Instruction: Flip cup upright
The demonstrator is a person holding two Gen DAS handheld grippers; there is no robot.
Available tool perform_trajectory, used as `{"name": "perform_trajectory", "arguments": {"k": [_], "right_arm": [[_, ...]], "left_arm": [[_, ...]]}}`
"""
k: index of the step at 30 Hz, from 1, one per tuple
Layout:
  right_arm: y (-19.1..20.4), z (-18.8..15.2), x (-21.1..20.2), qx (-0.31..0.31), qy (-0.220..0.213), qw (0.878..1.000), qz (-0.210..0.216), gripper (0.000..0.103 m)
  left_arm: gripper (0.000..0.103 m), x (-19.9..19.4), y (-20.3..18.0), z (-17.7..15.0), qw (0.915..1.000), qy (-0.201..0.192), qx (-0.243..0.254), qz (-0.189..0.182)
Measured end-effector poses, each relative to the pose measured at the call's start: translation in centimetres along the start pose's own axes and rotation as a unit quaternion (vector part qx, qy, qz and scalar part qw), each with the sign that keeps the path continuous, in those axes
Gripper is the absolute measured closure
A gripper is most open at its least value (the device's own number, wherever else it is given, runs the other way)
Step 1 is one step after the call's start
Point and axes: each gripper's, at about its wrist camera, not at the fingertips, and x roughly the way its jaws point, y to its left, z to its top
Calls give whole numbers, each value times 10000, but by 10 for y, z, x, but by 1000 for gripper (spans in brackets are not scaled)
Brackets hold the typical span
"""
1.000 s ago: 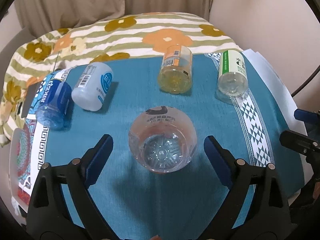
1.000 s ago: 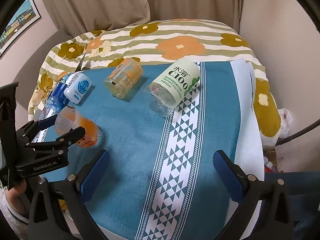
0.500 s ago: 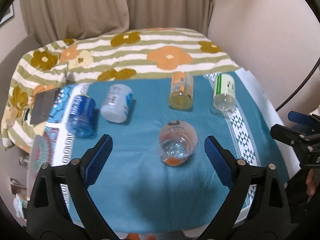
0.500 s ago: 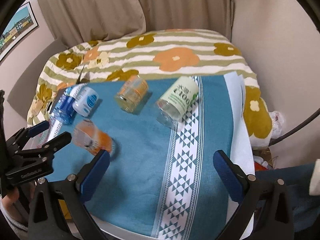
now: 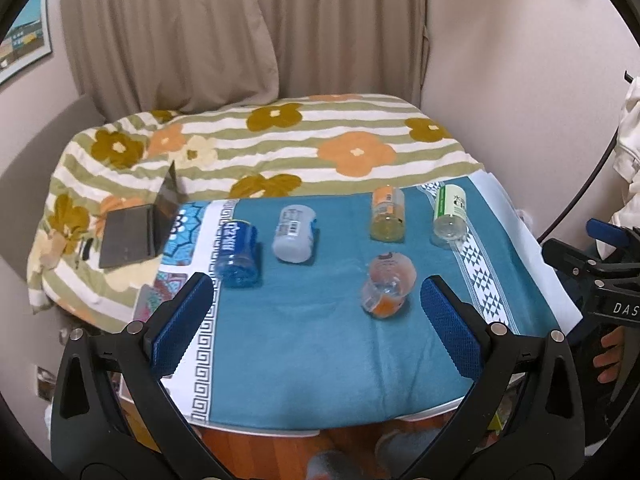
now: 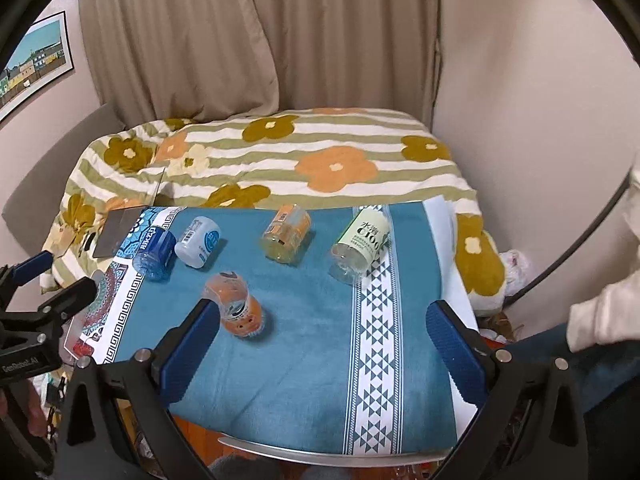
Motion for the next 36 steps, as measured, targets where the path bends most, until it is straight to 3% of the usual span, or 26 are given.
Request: {"name": "perform_trajectory", "arguments": {"k": [12,36], "right_arm": [[13,-22,-25,111,-133,9994,-308,0],[13,-14,-23,216,-142,9988,-418,0]], "left_arm": [[0,-17,8,-10,9997,-140,-124,-165],[0,-19,8,-7,9995,-268,-88,-111]]}}
